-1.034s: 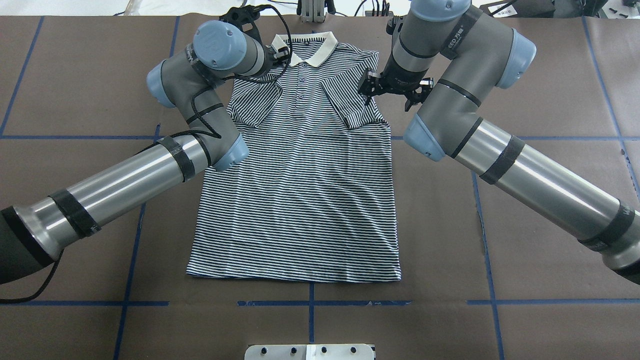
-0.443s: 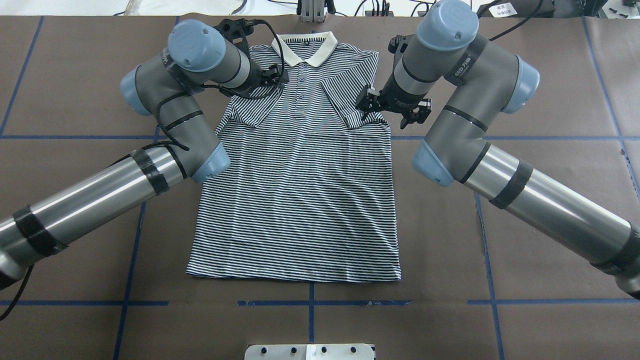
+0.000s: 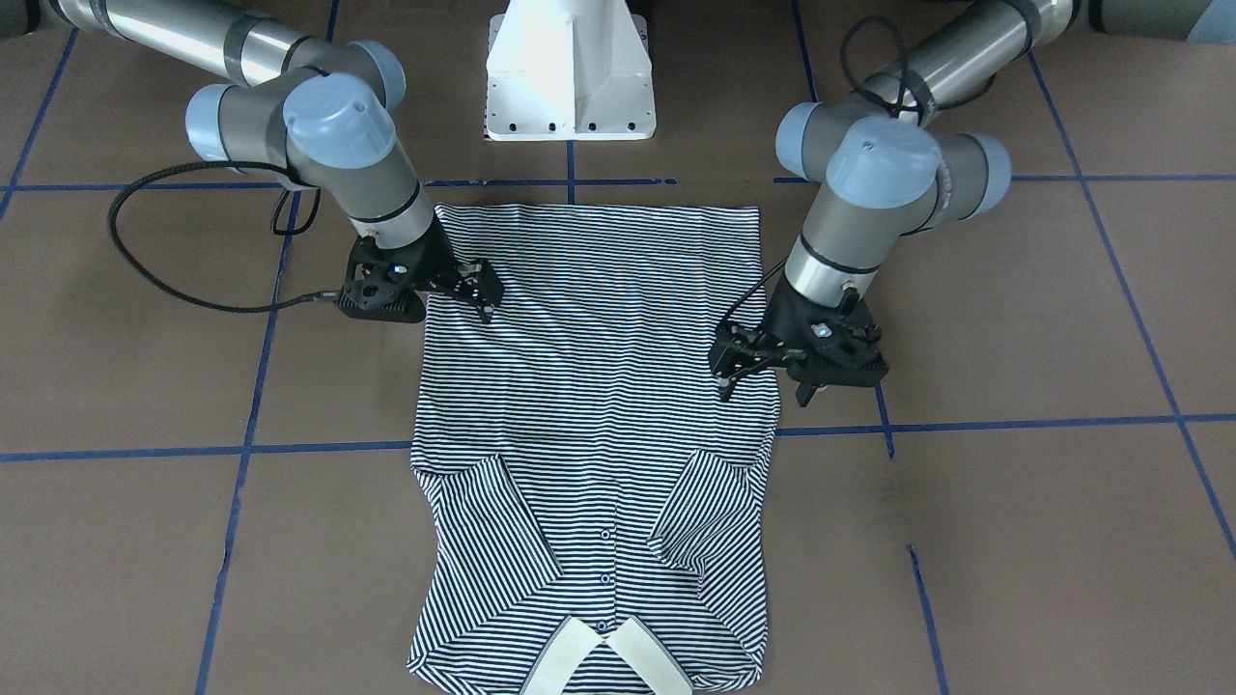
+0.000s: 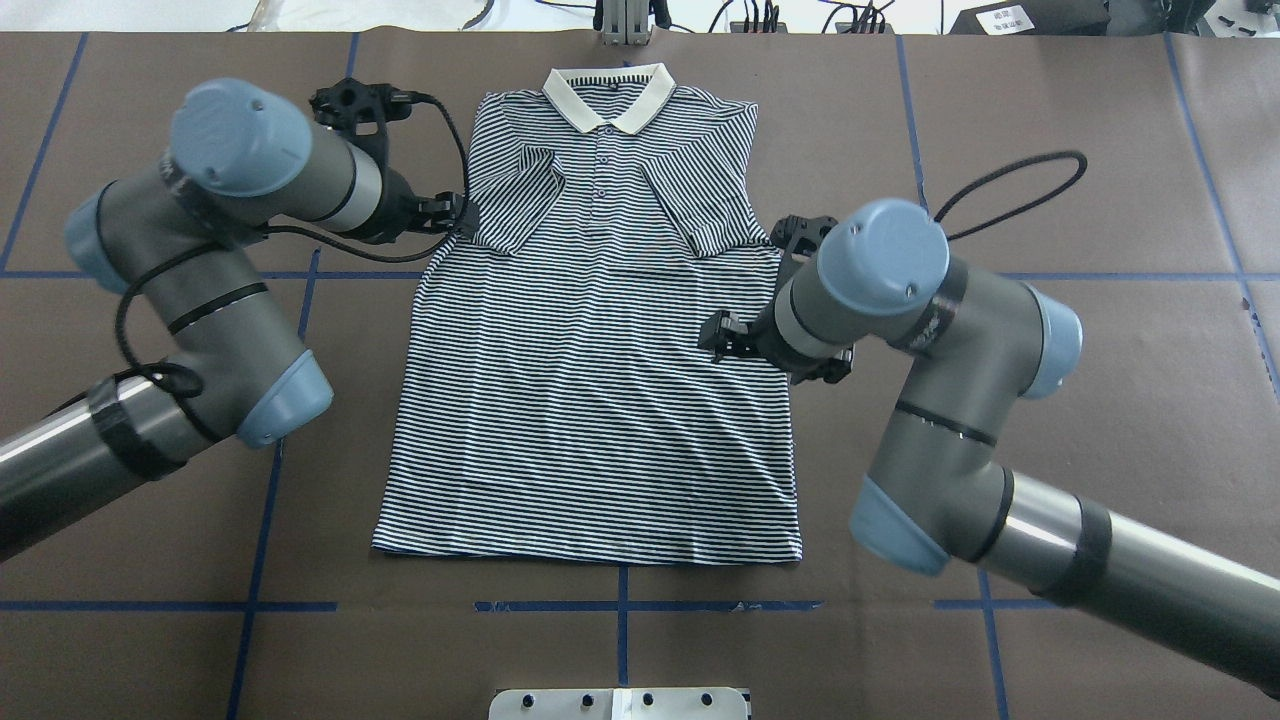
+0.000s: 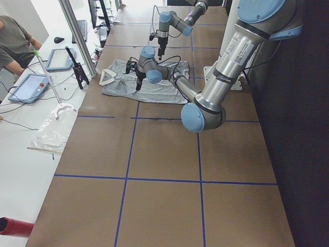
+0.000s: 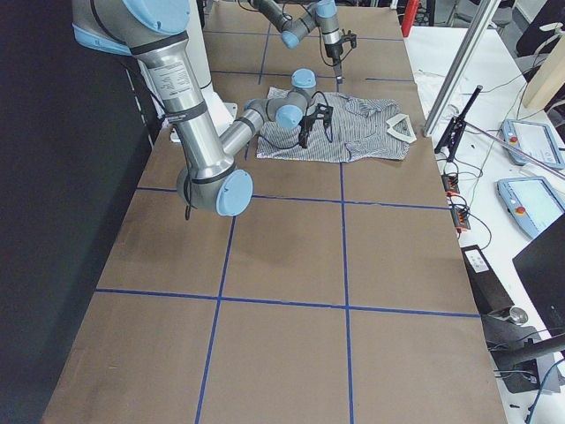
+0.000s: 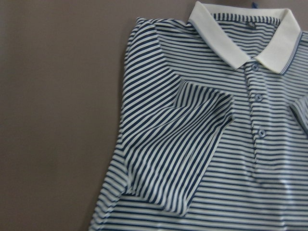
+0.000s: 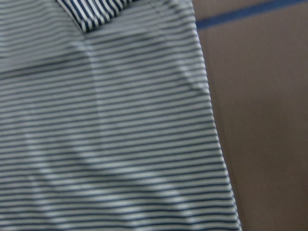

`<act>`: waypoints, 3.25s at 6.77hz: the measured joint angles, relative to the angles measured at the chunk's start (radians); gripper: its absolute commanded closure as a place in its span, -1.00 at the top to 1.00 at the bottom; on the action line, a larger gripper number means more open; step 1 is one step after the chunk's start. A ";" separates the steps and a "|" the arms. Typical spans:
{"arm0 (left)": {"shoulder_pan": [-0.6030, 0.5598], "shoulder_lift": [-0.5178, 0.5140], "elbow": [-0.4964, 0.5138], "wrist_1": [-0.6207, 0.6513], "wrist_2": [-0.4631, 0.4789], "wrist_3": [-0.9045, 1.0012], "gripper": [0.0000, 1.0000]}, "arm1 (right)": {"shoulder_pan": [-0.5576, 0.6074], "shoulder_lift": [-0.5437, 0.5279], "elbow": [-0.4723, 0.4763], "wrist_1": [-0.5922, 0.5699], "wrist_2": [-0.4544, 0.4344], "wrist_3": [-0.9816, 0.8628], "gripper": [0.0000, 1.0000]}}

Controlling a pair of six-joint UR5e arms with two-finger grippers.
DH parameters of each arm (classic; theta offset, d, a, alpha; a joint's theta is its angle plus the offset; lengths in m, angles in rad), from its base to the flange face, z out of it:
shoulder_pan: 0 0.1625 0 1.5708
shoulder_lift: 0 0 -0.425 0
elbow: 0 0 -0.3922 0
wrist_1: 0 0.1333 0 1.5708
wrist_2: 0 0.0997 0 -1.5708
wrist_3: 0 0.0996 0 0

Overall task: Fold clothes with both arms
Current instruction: 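Move the right gripper to the hem corner nearest the robot, then move the left gripper to the other hem corner while the right grasps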

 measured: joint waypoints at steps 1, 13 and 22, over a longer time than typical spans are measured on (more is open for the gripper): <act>0.000 0.056 -0.063 0.006 0.000 0.013 1.00 | -0.090 -0.085 0.088 -0.001 -0.071 0.061 1.00; 0.005 0.088 -0.085 0.009 0.003 0.019 1.00 | -0.280 -0.189 0.176 -0.073 -0.167 0.170 -1.00; 0.078 0.188 -0.200 0.016 0.012 -0.273 0.96 | -0.262 -0.181 0.214 -0.068 -0.172 0.175 -1.00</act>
